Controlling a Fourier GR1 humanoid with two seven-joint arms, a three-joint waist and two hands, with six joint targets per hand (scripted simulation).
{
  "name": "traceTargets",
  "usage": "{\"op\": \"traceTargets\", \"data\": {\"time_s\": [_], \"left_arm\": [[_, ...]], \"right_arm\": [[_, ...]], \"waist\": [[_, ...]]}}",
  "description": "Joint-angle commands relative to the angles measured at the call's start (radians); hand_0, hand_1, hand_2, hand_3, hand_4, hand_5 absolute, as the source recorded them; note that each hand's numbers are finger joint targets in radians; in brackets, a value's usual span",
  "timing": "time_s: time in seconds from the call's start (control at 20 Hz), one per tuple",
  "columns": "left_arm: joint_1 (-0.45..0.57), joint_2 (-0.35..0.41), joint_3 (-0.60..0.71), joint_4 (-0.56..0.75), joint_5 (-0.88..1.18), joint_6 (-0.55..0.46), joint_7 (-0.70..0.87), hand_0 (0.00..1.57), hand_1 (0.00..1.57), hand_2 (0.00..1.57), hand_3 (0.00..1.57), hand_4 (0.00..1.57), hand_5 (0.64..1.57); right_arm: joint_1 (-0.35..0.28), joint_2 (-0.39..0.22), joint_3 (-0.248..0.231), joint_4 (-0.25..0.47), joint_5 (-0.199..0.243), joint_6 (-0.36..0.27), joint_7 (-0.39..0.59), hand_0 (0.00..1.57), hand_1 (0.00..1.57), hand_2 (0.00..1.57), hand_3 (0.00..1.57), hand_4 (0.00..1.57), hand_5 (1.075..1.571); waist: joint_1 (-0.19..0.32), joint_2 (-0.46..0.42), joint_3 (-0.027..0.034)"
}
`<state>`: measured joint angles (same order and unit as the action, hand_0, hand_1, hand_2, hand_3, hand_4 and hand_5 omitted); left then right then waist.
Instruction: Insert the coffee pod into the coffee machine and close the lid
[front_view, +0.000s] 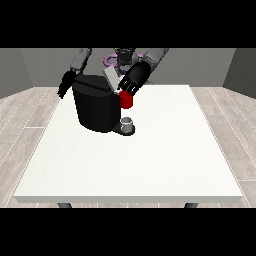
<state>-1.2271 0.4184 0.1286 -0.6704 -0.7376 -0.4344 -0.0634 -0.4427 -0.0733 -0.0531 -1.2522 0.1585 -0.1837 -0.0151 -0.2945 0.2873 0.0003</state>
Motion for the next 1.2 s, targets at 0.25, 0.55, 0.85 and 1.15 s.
{"op": "traceTargets", "data": {"time_s": [0.25, 0.55, 0.85, 1.15], "left_arm": [[-0.038, -0.022, -0.014, 0.004, -0.021, 0.027, -0.002, 1.20, 1.20, 1.26, 1.20, 0.41, 1.571], [-0.055, -0.007, -0.009, 0.008, -0.022, 0.015, -0.009, 1.21, 1.21, 1.24, 1.21, 0.36, 1.571], [-0.023, 0.012, -0.007, 0.000, -0.031, 0.059, -0.062, 1.18, 1.18, 1.20, 1.17, 0.35, 1.571], [-0.032, 0.047, -0.049, 0.026, -0.107, 0.111, -0.064, 1.21, 1.21, 1.22, 1.10, 0.00, 1.571]], "right_arm": [[-0.031, 0.025, -0.009, 0.034, 0.005, -0.039, -0.023, 0.00, 0.00, 0.00, 0.00, 0.00, 1.571], [-0.036, -0.018, -0.027, 0.049, 0.004, -0.016, 0.003, 0.00, 0.00, 0.00, 0.00, 0.00, 1.571], [0.024, 0.000, -0.018, 0.039, 0.009, -0.030, -0.056, 0.00, 0.00, 0.00, 0.00, 0.00, 1.571], [-0.004, -0.006, 0.011, -0.013, 0.011, 0.000, 0.019, 0.00, 0.00, 0.00, 0.00, 0.00, 1.571]], "waist": [[0.012, 0.039, 0.0001], [0.020, 0.008, 0.0001], [0.021, 0.009, 0.0002], [-0.041, 0.025, -0.0001]]}}
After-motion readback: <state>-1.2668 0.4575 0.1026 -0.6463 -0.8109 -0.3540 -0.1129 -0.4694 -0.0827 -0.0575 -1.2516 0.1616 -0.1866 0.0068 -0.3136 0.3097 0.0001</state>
